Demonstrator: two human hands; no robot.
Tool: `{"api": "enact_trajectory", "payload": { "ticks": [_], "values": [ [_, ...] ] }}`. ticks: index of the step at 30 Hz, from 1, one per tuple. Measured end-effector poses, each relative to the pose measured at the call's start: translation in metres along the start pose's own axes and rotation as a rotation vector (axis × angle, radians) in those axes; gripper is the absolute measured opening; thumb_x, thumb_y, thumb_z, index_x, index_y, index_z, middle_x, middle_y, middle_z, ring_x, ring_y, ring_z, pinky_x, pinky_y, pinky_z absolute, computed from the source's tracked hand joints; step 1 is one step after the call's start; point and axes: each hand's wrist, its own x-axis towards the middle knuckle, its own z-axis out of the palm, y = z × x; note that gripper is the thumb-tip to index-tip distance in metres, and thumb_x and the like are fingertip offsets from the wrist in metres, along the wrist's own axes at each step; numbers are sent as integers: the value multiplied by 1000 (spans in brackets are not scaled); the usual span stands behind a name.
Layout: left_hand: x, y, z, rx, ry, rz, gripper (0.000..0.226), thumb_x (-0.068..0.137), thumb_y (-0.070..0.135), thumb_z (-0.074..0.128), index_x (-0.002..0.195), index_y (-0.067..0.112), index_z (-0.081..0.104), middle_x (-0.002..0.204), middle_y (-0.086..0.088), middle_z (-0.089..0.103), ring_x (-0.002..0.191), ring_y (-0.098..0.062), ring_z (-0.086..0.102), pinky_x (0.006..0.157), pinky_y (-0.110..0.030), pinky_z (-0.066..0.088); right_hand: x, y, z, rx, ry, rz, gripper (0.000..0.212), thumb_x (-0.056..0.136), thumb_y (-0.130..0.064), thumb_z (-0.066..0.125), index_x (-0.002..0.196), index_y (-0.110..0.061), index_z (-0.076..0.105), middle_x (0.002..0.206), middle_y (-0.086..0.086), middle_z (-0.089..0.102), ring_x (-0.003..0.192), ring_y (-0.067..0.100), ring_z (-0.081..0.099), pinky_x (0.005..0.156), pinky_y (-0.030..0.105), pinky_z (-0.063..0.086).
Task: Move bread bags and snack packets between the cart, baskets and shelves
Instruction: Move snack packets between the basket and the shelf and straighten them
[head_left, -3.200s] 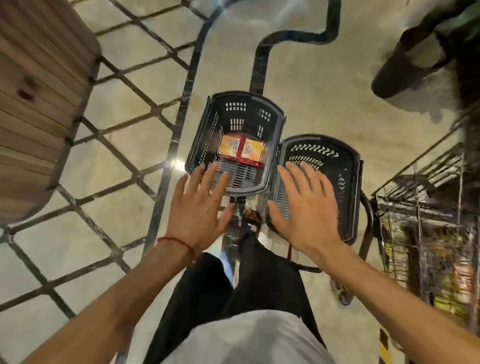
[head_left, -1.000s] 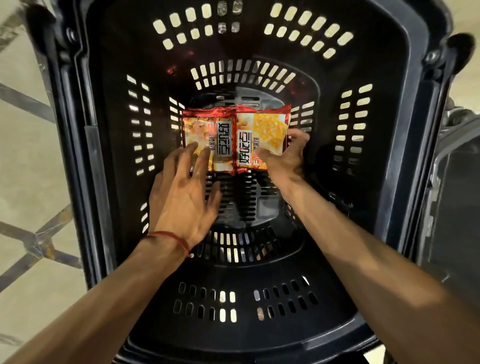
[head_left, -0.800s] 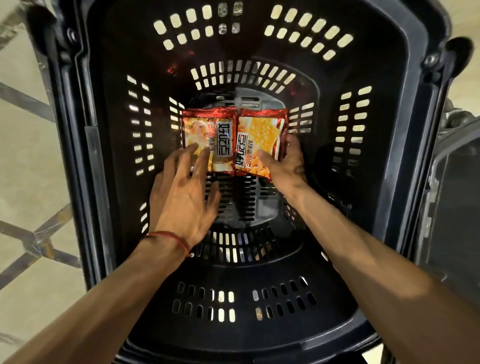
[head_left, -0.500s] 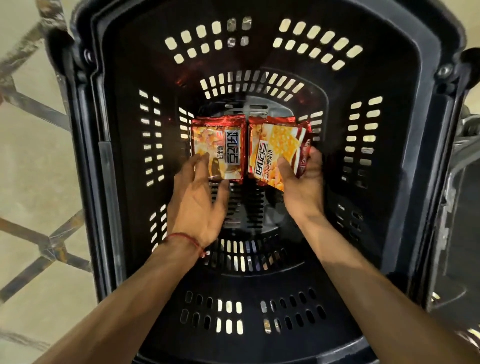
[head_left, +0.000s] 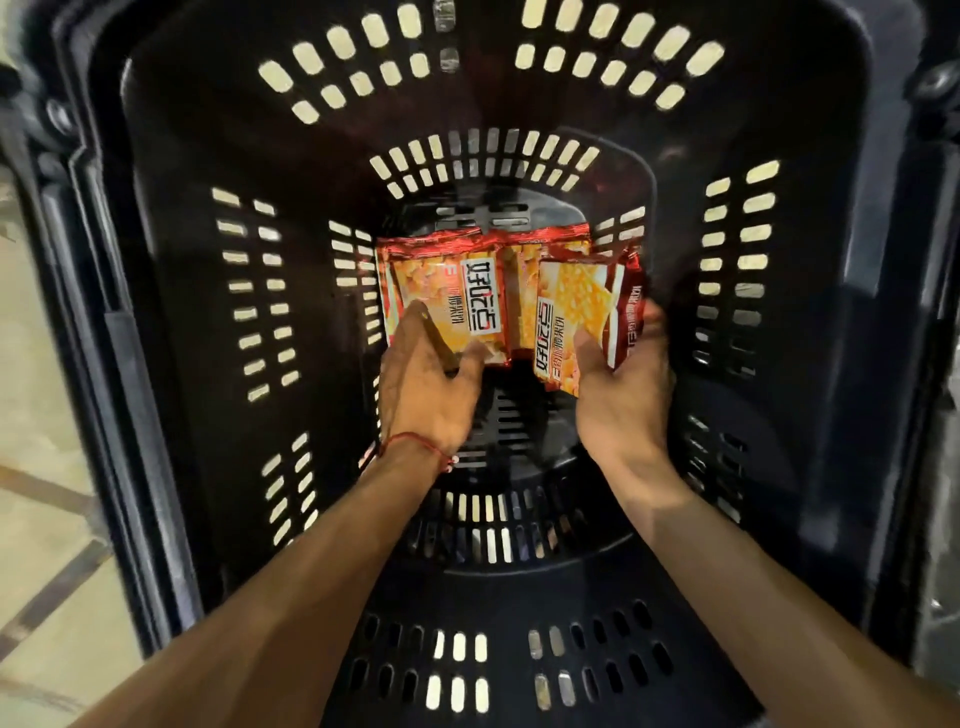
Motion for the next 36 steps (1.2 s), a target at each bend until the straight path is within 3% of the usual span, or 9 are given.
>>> {"api": "enact_trajectory", "payload": {
  "ticks": [4, 9, 13, 17, 20, 24, 29, 32, 36],
  "values": [
    [12, -5, -4, -74, 105, -76, 81, 87, 40, 78, 153, 20, 35, 152, -2, 42, 140, -22, 40, 117, -46, 37, -3, -2, -2, -1, -21, 25, 66, 101, -33, 66, 158, -30, 32, 141, -8, 62, 136, 22, 54, 115, 54, 46],
    [33, -3, 7, -264, 84, -258, 85, 75, 34, 90, 142, 15, 41, 139, -6, 59, 131, -27, 54, 113, -44, 43, -2, -3, 2, 1, -12, 40, 68, 101, -35, 65, 159, -33, 30, 143, -8, 60, 138, 22, 52, 115, 55, 45],
    [42, -1, 15, -284, 67, -365, 95, 64, 47, 95, 139, 12, 47, 141, -12, 54, 131, -30, 53, 107, -43, 49, -2, 0, 4, -5, -22, 39, 67, 101, -33, 65, 159, -32, 31, 144, -8, 60, 138, 21, 51, 116, 54, 44],
    [28, 2, 13, -476, 23, -388, 101, 59, 51, 96, 142, 18, 47, 137, 0, 52, 121, -16, 54, 107, -34, 45, -8, -2, -3, -31, -27, 22, 67, 102, -29, 66, 160, -30, 32, 144, -7, 60, 137, 21, 52, 116, 53, 44],
    [6, 0, 3, -563, 14, -393, 101, 46, 61, 97, 129, 25, 52, 130, -5, 63, 114, -23, 66, 99, -49, 57, -26, -11, -19, -18, -62, 14, 64, 102, -26, 65, 158, -33, 33, 142, -10, 60, 136, 16, 53, 117, 51, 44],
    [-59, 31, -39, -647, -42, -357, 61, 78, 21, 89, 126, 18, 50, 117, -5, 72, 109, -28, 71, 96, -54, 58, -75, -36, -56, -15, -100, 3, 57, 103, -21, 64, 153, -32, 38, 135, -12, 65, 128, 10, 60, 113, 43, 49],
    [-162, 81, -107, -596, -13, -320, 51, 82, 21, 87, 114, 21, 47, 110, -3, 70, 102, -21, 71, 93, -46, 59, -157, -76, -130, -62, -109, -10, 53, 103, -27, 66, 150, -32, 41, 132, -7, 68, 117, 12, 65, 105, 38, 53],
    [-229, 117, -154, -605, -49, -290, 52, 86, 10, 81, 119, 15, 41, 113, -2, 68, 101, -14, 70, 83, -27, 62, -212, -101, -184, -104, -145, -67, 56, 103, -29, 64, 153, -29, 39, 135, -4, 66, 118, 15, 64, 103, 39, 52],
    [-312, 156, -204, -572, -52, -224, 53, 87, 6, 80, 125, 10, 45, 111, 0, 67, 96, -9, 68, 73, -18, 60, -276, -135, -251, -97, -194, -160, 51, 104, -22, 62, 151, -22, 43, 134, -5, 65, 115, 10, 60, 99, 27, 46]
  ]
}}
